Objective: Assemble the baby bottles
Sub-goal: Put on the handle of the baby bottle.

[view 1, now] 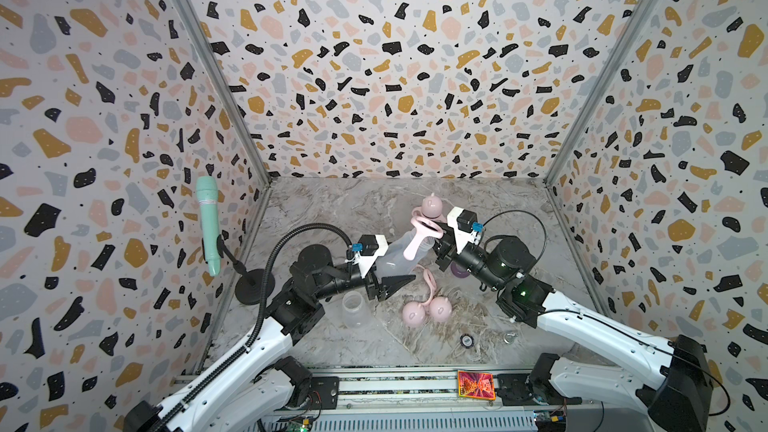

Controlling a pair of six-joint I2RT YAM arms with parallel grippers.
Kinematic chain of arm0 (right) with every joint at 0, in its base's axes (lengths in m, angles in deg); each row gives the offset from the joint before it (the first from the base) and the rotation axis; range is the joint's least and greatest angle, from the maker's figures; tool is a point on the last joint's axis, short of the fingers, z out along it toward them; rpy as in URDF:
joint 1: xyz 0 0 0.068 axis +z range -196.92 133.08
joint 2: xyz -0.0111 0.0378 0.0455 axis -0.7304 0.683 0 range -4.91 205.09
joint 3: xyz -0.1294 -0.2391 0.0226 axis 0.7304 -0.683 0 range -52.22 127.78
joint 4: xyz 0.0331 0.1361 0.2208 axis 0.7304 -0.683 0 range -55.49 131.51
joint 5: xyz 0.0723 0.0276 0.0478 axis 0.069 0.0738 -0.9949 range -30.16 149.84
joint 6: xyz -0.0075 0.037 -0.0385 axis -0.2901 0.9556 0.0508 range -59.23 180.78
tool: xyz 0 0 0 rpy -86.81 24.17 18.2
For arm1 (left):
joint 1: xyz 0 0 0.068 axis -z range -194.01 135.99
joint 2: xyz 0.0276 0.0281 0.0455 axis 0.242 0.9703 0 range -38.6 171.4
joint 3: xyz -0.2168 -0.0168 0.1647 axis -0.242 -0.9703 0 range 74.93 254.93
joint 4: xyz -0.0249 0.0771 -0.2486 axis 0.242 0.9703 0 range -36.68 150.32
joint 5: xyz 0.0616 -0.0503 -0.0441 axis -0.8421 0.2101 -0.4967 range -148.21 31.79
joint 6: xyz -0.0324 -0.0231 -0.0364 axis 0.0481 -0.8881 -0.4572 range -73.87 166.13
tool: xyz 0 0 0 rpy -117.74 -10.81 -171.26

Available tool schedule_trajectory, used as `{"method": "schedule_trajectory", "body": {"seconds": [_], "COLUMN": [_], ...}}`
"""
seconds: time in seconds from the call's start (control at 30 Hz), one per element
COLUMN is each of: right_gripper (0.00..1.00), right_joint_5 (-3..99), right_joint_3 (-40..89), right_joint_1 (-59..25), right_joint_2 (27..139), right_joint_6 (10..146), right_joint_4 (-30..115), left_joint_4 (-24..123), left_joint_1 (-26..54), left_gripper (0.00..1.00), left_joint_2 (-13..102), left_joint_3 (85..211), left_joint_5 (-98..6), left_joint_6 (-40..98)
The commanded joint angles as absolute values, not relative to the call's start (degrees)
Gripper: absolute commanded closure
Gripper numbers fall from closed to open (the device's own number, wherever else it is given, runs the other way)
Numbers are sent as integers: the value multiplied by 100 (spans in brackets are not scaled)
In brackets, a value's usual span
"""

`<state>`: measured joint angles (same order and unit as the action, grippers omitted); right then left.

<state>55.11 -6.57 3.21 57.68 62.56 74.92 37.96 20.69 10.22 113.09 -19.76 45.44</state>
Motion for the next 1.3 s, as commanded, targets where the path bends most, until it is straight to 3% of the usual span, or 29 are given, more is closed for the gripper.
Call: {"method": "schedule_trajectory", "body": {"seconds": [0.0, 0.5, 0.9, 1.27], "right_gripper": [100, 100, 100, 100], "right_joint_5": [5553, 6138, 7029, 6405], "right_joint_3": [-693, -1568, -1565, -1166], "right_joint_1": [413, 817, 1460, 1524], "right_joint_2": [5721, 5465, 5908, 6284], "right_joint_6": [6078, 5209, 4651, 4917], "right_joint_4": [7746, 8445, 8667, 8185], "left_joint_4": [3512, 3189, 2254, 1889], "left_joint_1": [2058, 2054, 2054, 2054], "left_gripper": [70, 71, 71, 70], "left_joint_2": [951, 855, 948, 903], "left_joint_3": [11506, 11481, 11366, 11290], "left_joint_5": [-1984, -2160, -2209, -2170], "left_joint_6": [4562, 4235, 3478, 3290]}}
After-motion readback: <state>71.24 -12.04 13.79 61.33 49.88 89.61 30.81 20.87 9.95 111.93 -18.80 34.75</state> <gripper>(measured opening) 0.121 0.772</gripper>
